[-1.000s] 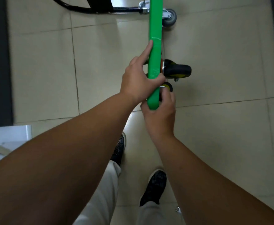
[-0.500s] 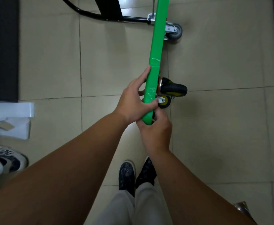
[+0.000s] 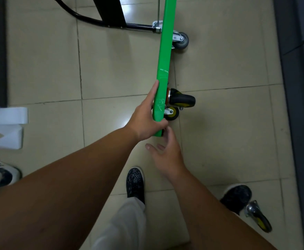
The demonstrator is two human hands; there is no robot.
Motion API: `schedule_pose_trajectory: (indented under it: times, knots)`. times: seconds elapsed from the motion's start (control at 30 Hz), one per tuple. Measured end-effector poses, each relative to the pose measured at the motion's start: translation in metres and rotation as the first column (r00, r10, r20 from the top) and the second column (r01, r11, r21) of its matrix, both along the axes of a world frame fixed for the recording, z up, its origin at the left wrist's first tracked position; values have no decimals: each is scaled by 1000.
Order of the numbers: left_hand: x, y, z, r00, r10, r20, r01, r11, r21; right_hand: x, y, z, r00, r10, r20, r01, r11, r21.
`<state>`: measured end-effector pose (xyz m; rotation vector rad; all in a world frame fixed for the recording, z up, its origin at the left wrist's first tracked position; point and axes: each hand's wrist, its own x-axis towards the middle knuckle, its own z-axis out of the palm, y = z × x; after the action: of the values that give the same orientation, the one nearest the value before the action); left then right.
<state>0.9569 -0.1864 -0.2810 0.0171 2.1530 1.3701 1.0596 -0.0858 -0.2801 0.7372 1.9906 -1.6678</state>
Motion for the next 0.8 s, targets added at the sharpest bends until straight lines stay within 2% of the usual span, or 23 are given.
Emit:
schedule_pose_trajectory:
  times: [0.1, 0.3, 0.43, 0.6, 0.67, 0.8]
  knots:
    - [10, 5, 2, 1000, 29, 3, -29, 1000, -9, 16, 14, -6, 999, -42, -4, 42, 998, 38]
    - [37, 27, 6, 995, 84, -53, -86, 995, -43, 49, 57, -33, 981, 190, -24, -190, 982, 13]
    - [67, 53, -2, 980, 156, -121, -163, 985, -50, 53, 92, -61, 935, 322, -149, -307, 945, 114]
    - [113, 101, -6, 958, 225, -179, -231, 973, -12, 77, 143, -64, 917, 299, -264, -277, 953, 120]
    - [137, 116, -5, 946, 255, -199, -260, 966, 1, 95, 158, -65, 925, 261, -275, -242, 965, 101]
    - [183, 135, -9, 931, 285, -227, -292, 956, 2, 137, 173, -70, 924, 258, -281, -215, 961, 176]
